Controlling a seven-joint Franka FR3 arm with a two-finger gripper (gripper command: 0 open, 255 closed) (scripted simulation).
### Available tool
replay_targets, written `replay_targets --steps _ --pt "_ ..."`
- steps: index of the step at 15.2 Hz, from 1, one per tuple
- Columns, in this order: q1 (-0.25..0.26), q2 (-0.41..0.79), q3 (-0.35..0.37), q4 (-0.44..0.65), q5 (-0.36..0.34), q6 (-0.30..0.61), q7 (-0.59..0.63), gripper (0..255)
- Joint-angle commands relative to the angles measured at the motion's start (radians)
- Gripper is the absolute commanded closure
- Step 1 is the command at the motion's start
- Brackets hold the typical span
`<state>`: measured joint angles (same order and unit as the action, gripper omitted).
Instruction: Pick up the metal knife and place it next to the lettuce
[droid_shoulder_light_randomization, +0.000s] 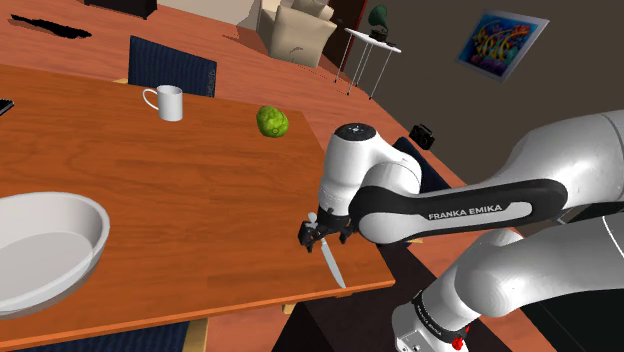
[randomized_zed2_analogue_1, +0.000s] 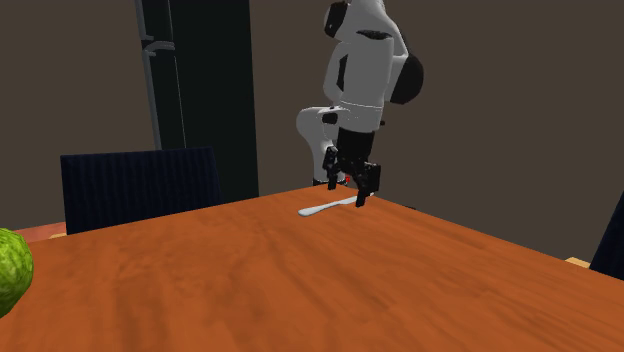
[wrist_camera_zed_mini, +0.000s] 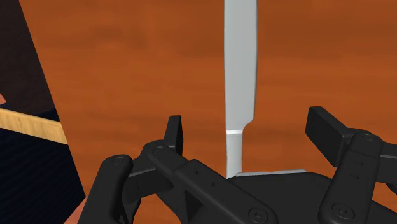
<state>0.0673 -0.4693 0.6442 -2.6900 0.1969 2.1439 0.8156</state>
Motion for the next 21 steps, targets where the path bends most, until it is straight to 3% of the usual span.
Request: replay_targets --steps 1,6,7,16,21 --pt "0.0 0.003 0.002 -0.005 0.0 0.008 0.001 0" --pt "0.0 0.003 0.002 -0.005 0.0 0.008 0.001 0" --pt "0.0 0.003 0.002 -0.005 0.0 0.008 0.001 255" --pt "0.0 0.003 0.002 -0.005 0.0 0.008 0.001 255" --pt "0.011 -0.049 -0.026 0.03 0.005 -0.076 -0.017 255"
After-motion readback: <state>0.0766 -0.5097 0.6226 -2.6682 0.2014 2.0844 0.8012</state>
